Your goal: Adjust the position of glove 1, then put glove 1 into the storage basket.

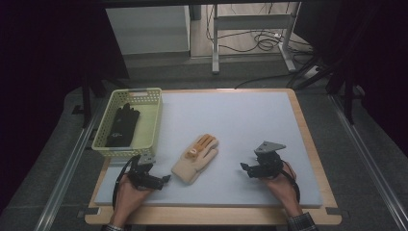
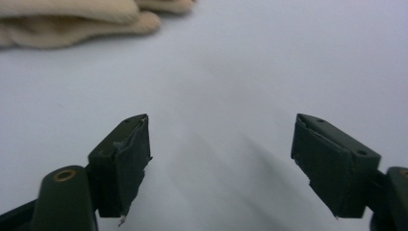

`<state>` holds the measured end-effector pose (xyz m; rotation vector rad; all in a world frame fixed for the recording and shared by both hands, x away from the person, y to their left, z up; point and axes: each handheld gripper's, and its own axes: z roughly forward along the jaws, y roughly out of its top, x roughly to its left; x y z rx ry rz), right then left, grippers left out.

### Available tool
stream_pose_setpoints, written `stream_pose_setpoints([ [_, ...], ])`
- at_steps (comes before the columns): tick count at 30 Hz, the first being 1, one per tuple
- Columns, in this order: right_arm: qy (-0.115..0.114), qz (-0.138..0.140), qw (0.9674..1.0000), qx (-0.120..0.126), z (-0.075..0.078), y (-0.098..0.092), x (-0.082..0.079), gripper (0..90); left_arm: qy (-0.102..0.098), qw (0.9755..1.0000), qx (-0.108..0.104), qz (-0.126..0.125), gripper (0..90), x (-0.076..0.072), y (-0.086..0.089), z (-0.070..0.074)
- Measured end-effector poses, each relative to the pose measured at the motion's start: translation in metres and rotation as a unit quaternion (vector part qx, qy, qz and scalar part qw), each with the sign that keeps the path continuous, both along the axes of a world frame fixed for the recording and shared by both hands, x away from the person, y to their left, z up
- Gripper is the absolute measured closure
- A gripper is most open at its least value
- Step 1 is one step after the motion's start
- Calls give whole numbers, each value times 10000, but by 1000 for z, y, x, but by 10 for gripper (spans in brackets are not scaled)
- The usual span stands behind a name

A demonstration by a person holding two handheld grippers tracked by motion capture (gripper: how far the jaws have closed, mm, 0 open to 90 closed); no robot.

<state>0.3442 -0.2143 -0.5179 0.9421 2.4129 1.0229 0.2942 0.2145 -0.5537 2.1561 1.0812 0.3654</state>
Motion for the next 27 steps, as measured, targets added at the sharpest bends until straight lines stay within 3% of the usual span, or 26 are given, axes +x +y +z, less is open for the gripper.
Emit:
stream_pose_setpoints([
  [7,13,-337,9994,-103,-13,-20,5,161,-26,10000,-20,-34,4,-1,1,1],
  [10,159,-352,9992,38,-14,-23,9,155,42,9999,-104,-71,8,-5,2,4],
  [20,120,-340,9993,-34,-14,-21,8,152,22,9990,-405,-207,4,-11,-3,20],
  [27,116,-344,9993,-37,-14,-21,8,152,23,9976,-497,-488,0,-14,-18,35],
])
